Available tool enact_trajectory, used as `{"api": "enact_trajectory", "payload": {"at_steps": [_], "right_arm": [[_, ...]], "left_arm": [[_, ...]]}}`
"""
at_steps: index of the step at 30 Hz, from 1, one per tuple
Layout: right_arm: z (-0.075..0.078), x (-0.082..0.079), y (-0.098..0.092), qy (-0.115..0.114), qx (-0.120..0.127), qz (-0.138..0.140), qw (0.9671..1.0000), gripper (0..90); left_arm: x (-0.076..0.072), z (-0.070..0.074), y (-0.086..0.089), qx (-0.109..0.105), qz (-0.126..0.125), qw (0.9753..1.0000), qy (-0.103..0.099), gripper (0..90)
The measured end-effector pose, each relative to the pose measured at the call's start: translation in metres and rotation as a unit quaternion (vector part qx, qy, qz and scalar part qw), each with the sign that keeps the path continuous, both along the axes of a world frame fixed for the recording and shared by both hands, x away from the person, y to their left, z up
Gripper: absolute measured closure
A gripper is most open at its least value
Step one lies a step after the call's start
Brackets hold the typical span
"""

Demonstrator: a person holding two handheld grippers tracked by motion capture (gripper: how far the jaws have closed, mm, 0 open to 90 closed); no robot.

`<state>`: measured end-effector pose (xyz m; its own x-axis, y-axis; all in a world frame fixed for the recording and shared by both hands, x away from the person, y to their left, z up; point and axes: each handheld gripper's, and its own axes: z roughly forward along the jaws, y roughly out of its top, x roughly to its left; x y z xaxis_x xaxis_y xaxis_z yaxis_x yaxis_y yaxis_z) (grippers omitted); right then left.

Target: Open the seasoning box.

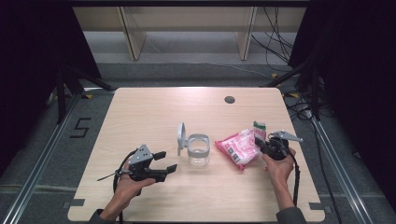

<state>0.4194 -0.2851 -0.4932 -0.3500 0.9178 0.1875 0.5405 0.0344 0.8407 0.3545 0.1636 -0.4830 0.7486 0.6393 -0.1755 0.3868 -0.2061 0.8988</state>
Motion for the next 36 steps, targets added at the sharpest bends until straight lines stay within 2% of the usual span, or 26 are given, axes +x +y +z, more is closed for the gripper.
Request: {"api": "enact_trajectory", "payload": {"at_steps": [1,3,5,8,9,10,11,12,14,15,16,18,19,20,24,25,26,27,28,29,30,32,33,34,35,36], "right_arm": [[0.002,-0.003,0.004,0.010,0.011,-0.011,0.9998,90.0],[0.004,-0.003,0.002,-0.007,0.001,-0.001,1.0000,90.0],[0.006,-0.005,0.005,-0.006,0.019,-0.006,0.9998,90.0],[0.008,-0.004,0.004,-0.018,0.009,0.005,0.9998,90.0],[0.009,-0.007,0.006,-0.014,0.024,0.003,0.9996,90.0],[0.011,-0.006,0.006,-0.024,0.016,0.016,0.9994,90.0],[0.014,-0.009,0.010,-0.010,0.028,0.007,0.9995,90.0],[0.015,-0.007,0.009,-0.033,0.004,0.024,0.9992,90.0],[0.020,-0.009,0.013,-0.040,0.004,0.033,0.9987,90.0],[0.022,-0.011,0.016,-0.046,0.013,0.032,0.9983,90.0],[0.024,-0.011,0.015,-0.050,-0.001,0.037,0.9981,90.0],[0.027,-0.016,0.019,-0.045,0.013,0.040,0.9981,90.0],[0.028,-0.016,0.019,-0.052,0.017,0.051,0.9972,90.0],[0.030,-0.019,0.022,-0.047,0.017,0.041,0.9979,90.0],[0.034,-0.021,0.021,-0.071,0.020,0.063,0.9953,90.0],[0.036,-0.024,0.022,-0.062,0.033,0.065,0.9954,90.0],[0.037,-0.025,0.022,-0.057,0.034,0.065,0.9957,90.0],[0.037,-0.025,0.021,-0.069,0.025,0.068,0.9950,90.0],[0.037,-0.025,0.024,-0.065,0.029,0.061,0.9956,90.0],[0.038,-0.026,0.023,-0.069,0.028,0.070,0.9947,90.0],[0.039,-0.027,0.025,-0.064,0.035,0.066,0.9952,90.0],[0.040,-0.027,0.026,-0.076,0.035,0.076,0.9936,90.0],[0.042,-0.030,0.029,-0.066,0.044,0.070,0.9944,90.0],[0.043,-0.029,0.029,-0.074,0.034,0.072,0.9941,90.0],[0.046,-0.032,0.031,-0.068,0.041,0.070,0.9943,90.0],[0.047,-0.031,0.031,-0.077,0.030,0.081,0.9933,90.0]], "left_arm": [[0.000,0.000,0.000,0.000,0.000,1.0000,0.000,29.3],[0.002,0.000,0.001,0.008,-0.011,0.9999,-0.007,29.3],[0.002,0.000,0.001,0.011,-0.009,0.9999,-0.005,29.3],[0.002,0.000,0.001,0.009,-0.011,0.9999,-0.004,29.2],[0.002,0.000,0.001,0.008,-0.012,0.9999,-0.004,29.2],[0.002,0.000,0.001,0.009,-0.012,0.9999,-0.004,29.2],[0.001,-0.001,0.000,0.006,-0.008,0.9999,0.002,29.2],[0.001,0.000,0.000,0.006,-0.007,1.0000,0.002,29.2],[0.001,0.000,0.000,0.005,-0.007,1.0000,0.002,29.1],[0.001,0.000,0.000,0.005,-0.006,1.0000,0.001,29.0],[0.002,0.000,0.001,0.006,-0.006,1.0000,0.002,28.6],[0.002,0.000,0.001,0.005,-0.005,1.0000,0.001,28.2],[0.002,0.000,0.001,0.008,-0.003,1.0000,0.002,28.2],[0.002,0.000,0.000,0.008,-0.002,1.0000,0.002,28.1],[0.002,0.000,0.000,0.003,-0.003,1.0000,0.005,28.1],[0.002,0.000,0.001,0.005,-0.005,1.0000,0.002,28.1],[0.003,0.001,0.001,0.009,-0.010,0.9999,-0.003,28.1],[0.003,0.001,0.001,0.009,-0.010,0.9999,-0.003,28.1],[0.003,0.000,0.001,0.010,-0.008,0.9999,-0.002,28.1],[0.002,0.000,0.001,0.011,-0.007,0.9999,-0.003,28.1],[0.003,0.000,0.001,0.011,-0.007,0.9999,-0.002,28.2],[0.003,0.000,0.000,0.010,-0.007,0.9999,-0.002,28.1],[0.003,0.000,0.001,0.010,-0.007,0.9999,-0.002,28.1],[0.003,0.000,0.001,0.010,-0.007,0.9999,-0.002,28.1],[0.003,0.000,0.001,0.009,-0.008,0.9999,-0.001,28.1],[0.004,0.000,0.001,0.012,-0.009,0.9999,-0.003,28.2]]}}
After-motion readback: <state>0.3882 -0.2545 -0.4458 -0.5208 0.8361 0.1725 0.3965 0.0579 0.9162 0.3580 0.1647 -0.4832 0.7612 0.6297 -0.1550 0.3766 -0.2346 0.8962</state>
